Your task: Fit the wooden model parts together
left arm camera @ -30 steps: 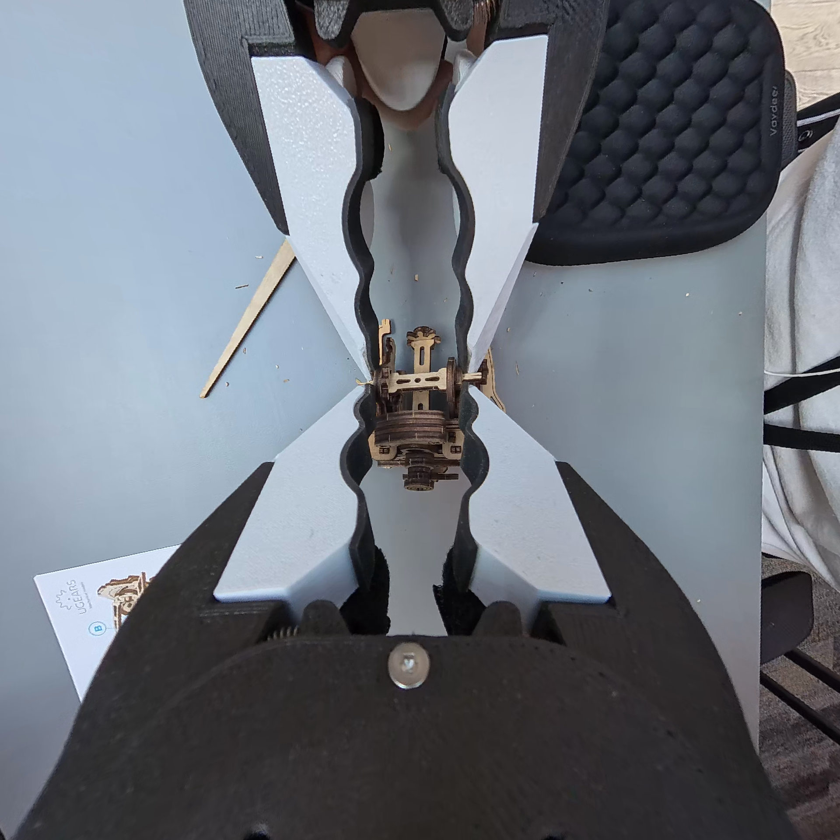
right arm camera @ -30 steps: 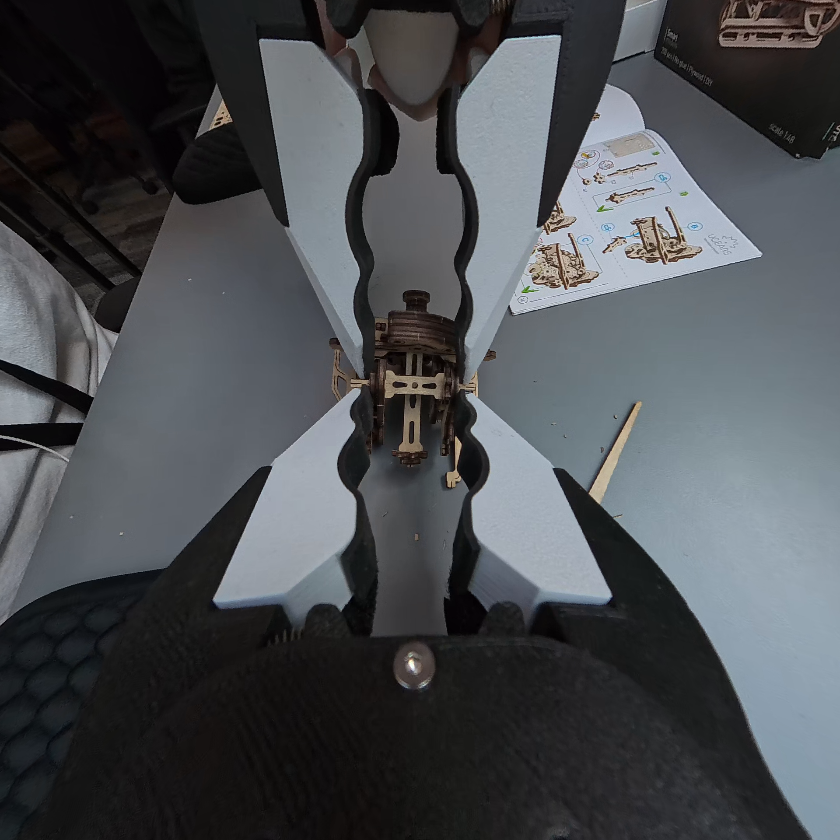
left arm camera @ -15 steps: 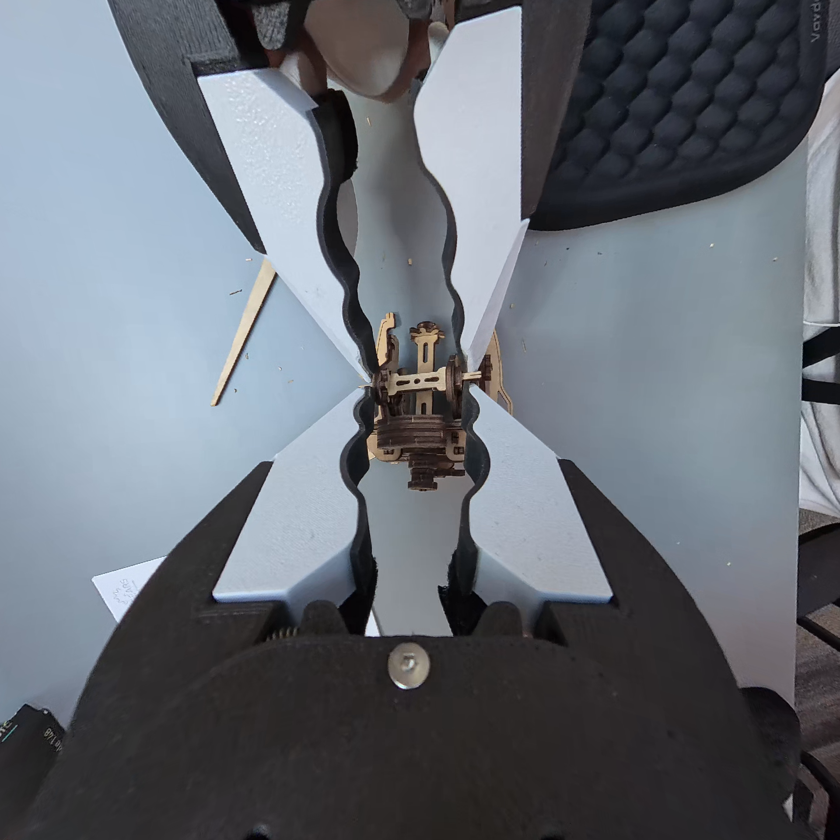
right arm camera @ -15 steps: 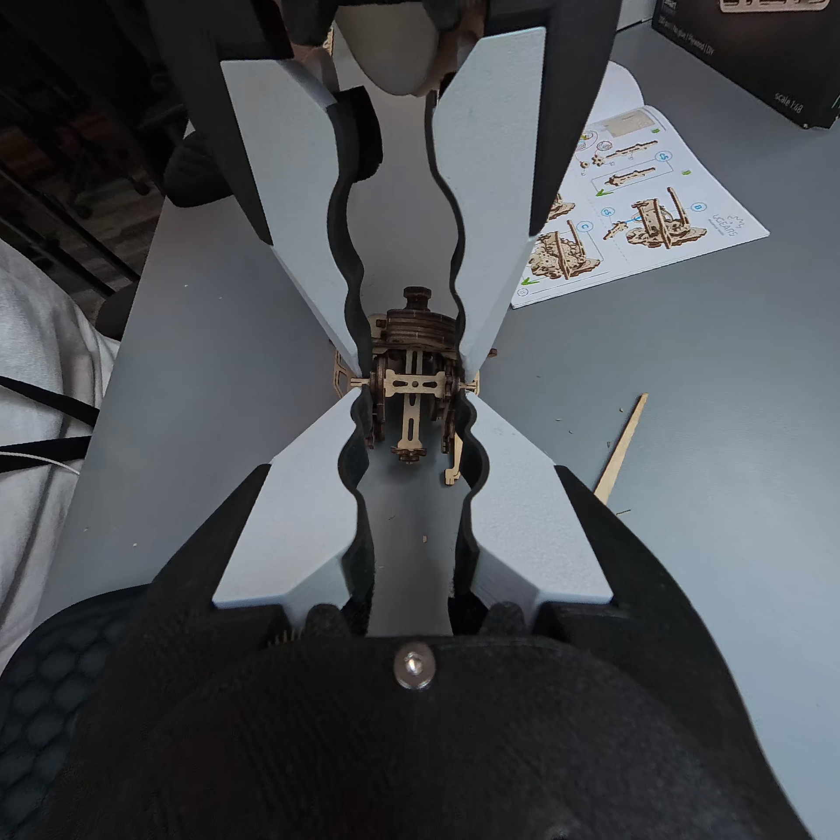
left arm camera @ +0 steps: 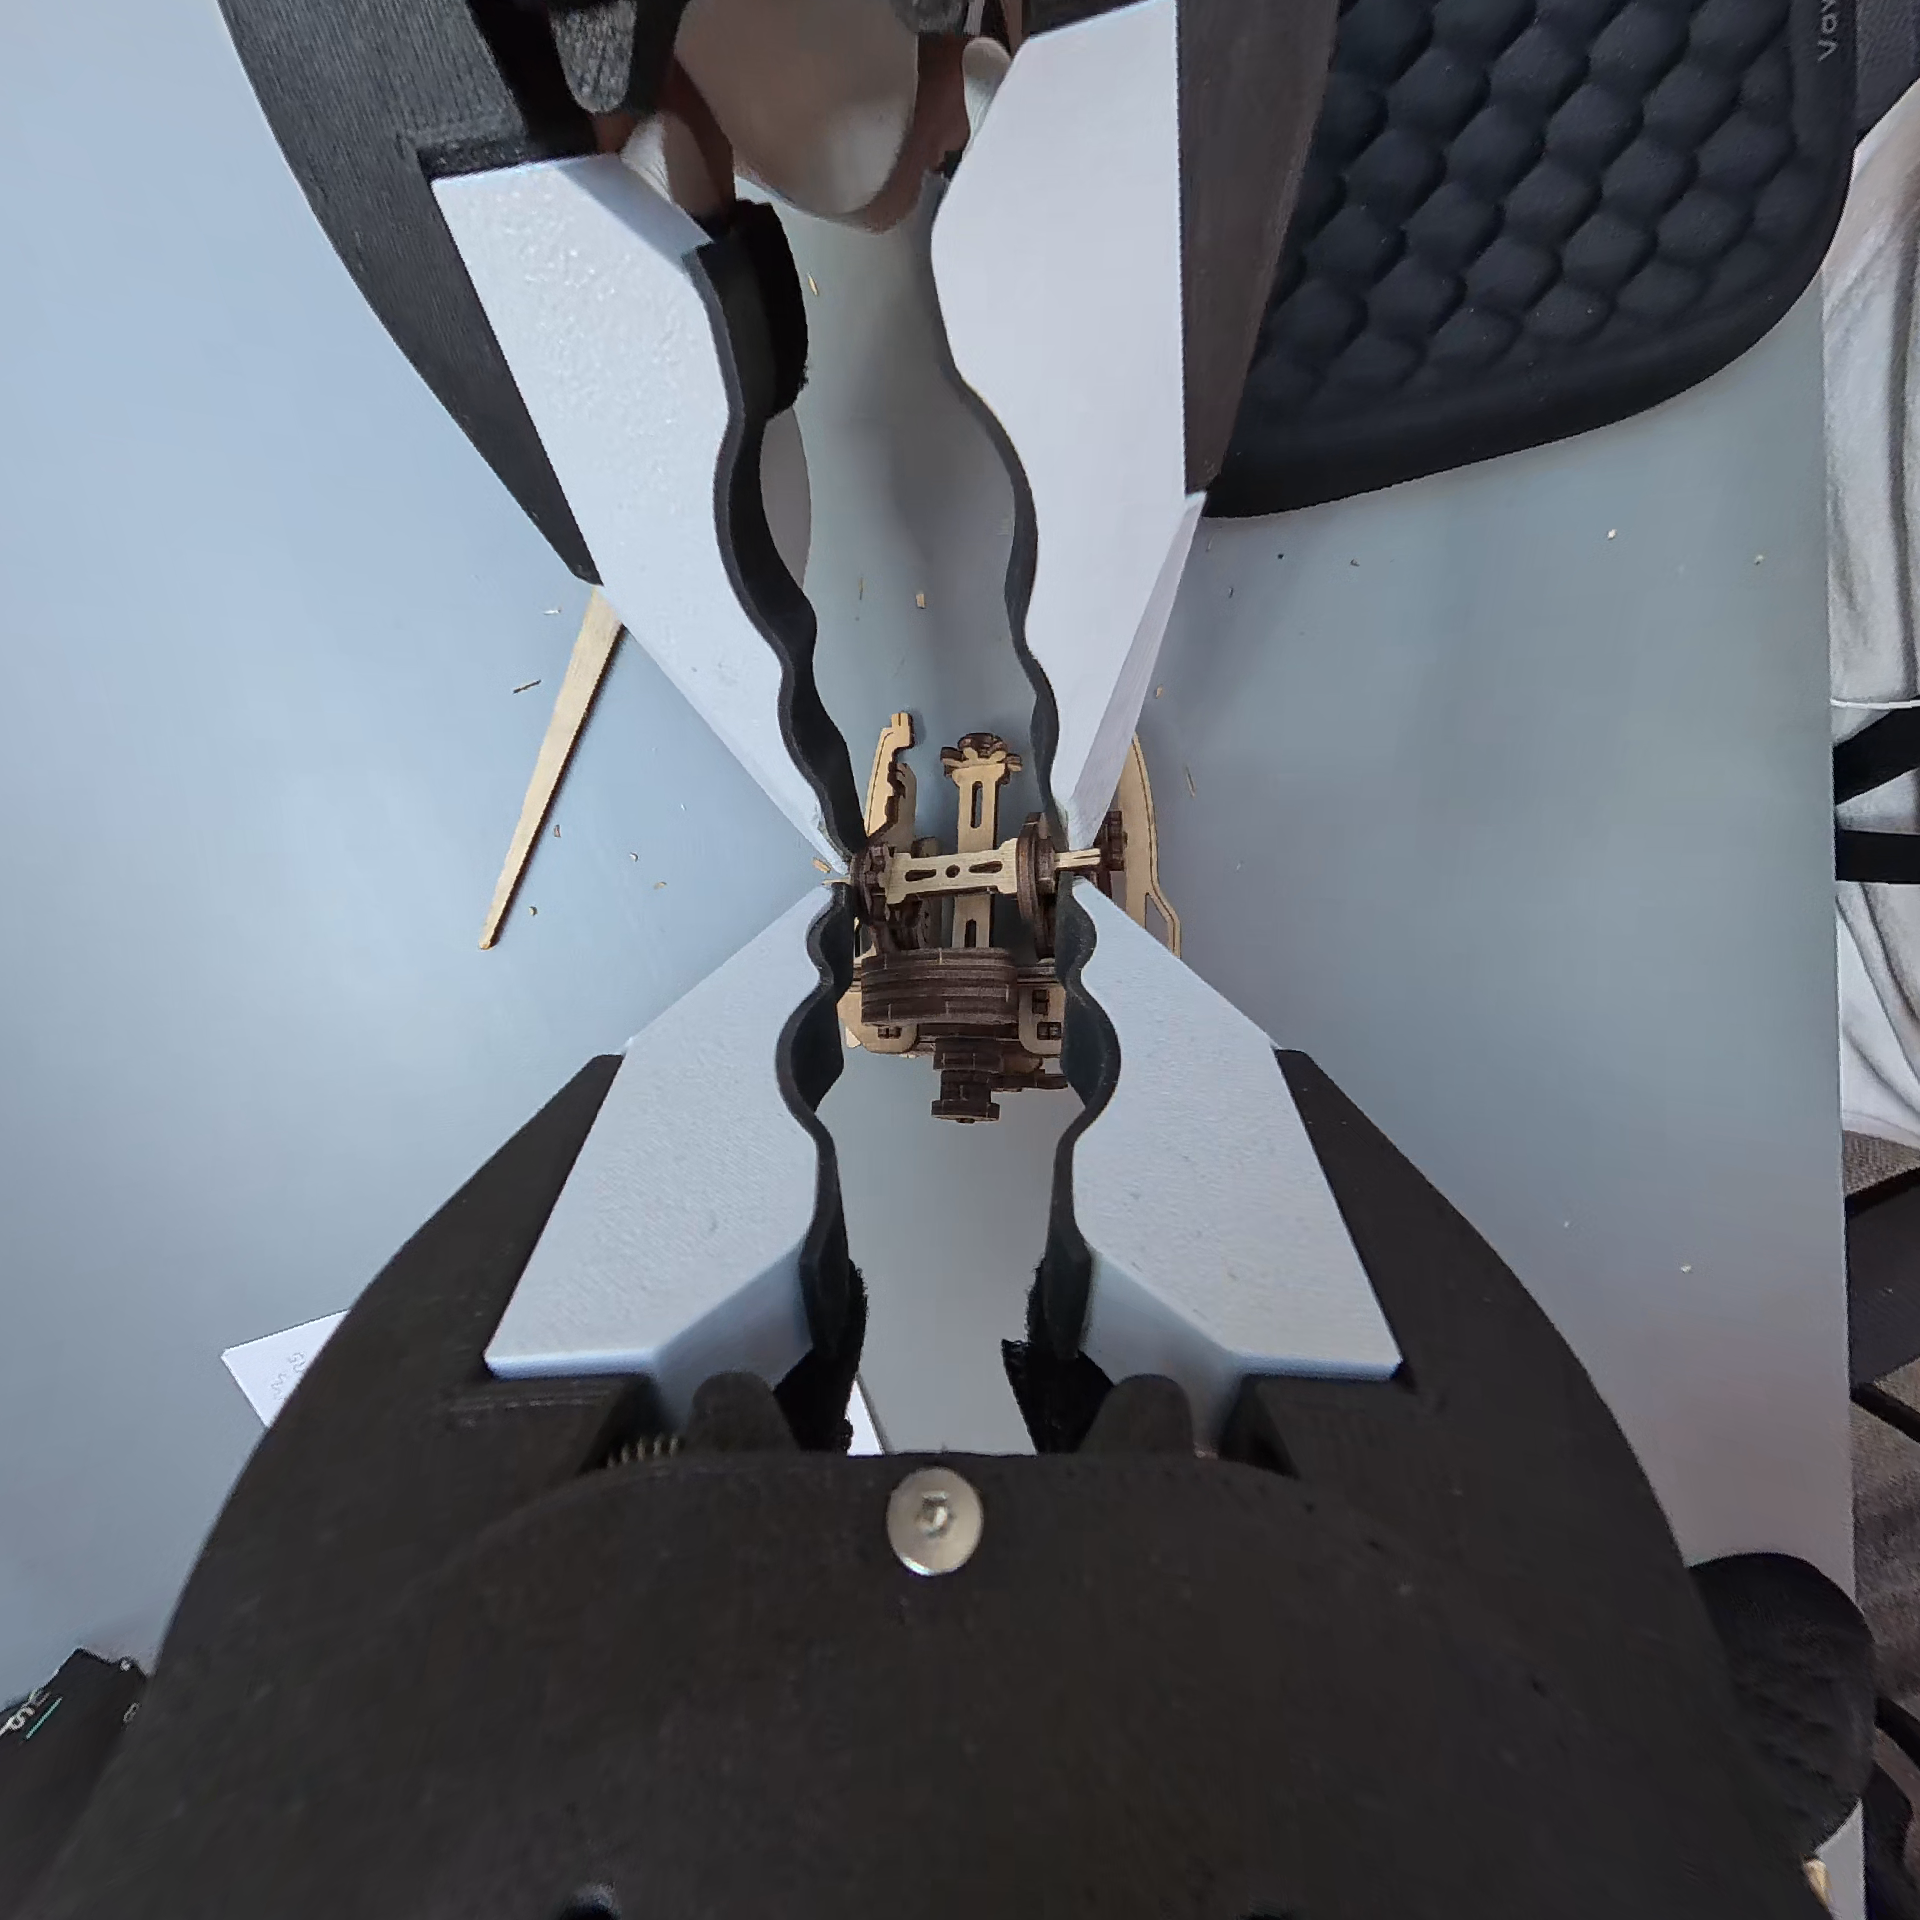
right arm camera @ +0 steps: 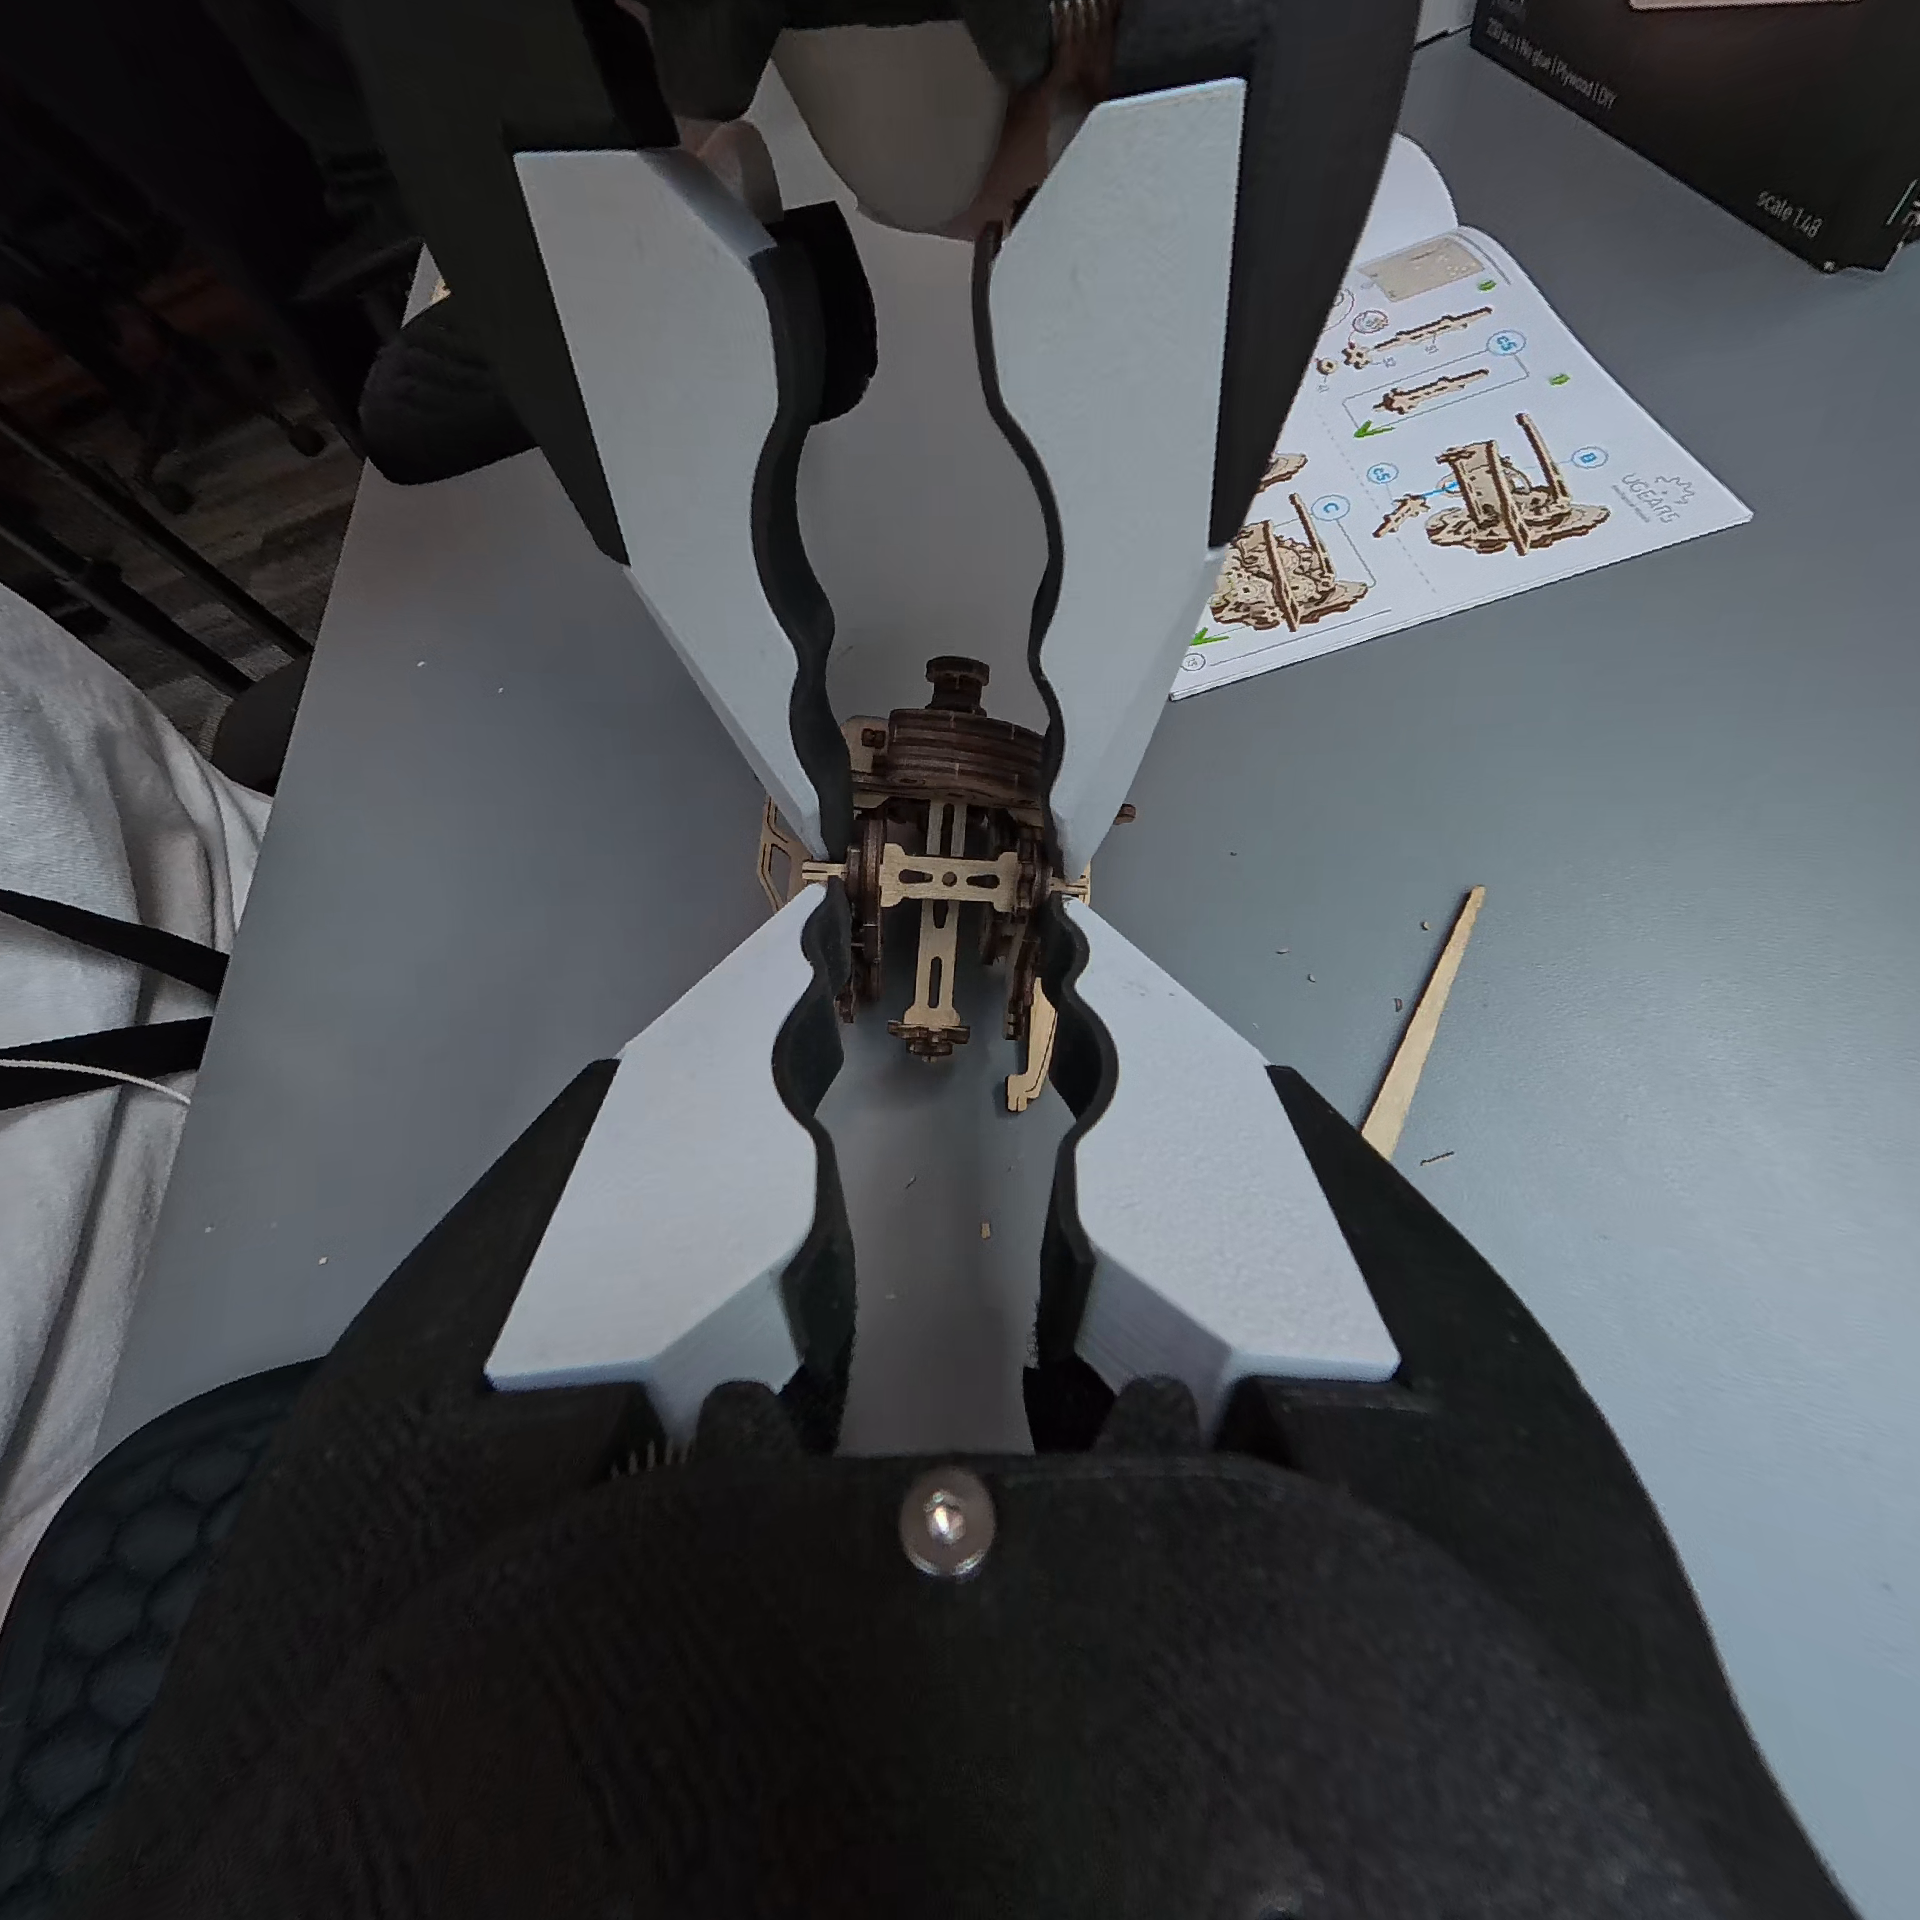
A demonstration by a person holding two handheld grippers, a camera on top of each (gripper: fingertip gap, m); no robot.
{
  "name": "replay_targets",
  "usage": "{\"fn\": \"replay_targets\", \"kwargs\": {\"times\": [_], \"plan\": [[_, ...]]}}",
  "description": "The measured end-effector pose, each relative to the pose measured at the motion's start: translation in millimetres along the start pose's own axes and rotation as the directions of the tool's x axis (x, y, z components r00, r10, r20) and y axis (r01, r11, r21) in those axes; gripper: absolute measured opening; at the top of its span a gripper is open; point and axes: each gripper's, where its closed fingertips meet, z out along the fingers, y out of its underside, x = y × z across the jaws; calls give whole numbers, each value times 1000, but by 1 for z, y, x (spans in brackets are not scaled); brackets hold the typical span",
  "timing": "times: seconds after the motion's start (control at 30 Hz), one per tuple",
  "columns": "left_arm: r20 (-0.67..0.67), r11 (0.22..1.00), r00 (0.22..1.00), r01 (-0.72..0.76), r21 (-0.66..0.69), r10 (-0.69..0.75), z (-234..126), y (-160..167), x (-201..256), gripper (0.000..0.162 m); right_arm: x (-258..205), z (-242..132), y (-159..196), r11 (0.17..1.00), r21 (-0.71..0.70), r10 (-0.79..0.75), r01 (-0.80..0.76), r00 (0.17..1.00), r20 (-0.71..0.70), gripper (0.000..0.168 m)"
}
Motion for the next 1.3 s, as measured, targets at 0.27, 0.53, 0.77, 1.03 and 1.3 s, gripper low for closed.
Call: {"fn": "replay_targets", "kwargs": {"times": [0.27,0.53,0.77,1.03,1.3], "plan": [[-14,1000,1000,-14,-1,14,0,0,0,37,0,0,0,1000,0,3,-3,1000,-2,35],[-20,999,1000,-25,-48,24,0,1,0,36,0,0,0,1000,3,1,-1,1000,-2,35],[-9,998,999,-41,-57,41,-1,1,0,35,0,0,-1,999,-4,-46,46,998,-31,33],[14,997,999,-41,-63,42,-1,1,-1,35,2,0,-1,997,-5,-74,73,996,-58,33],[-31,997,999,-28,-79,25,-2,3,2,36,-1,2,0,999,9,-52,52,999,-16,35]]}}
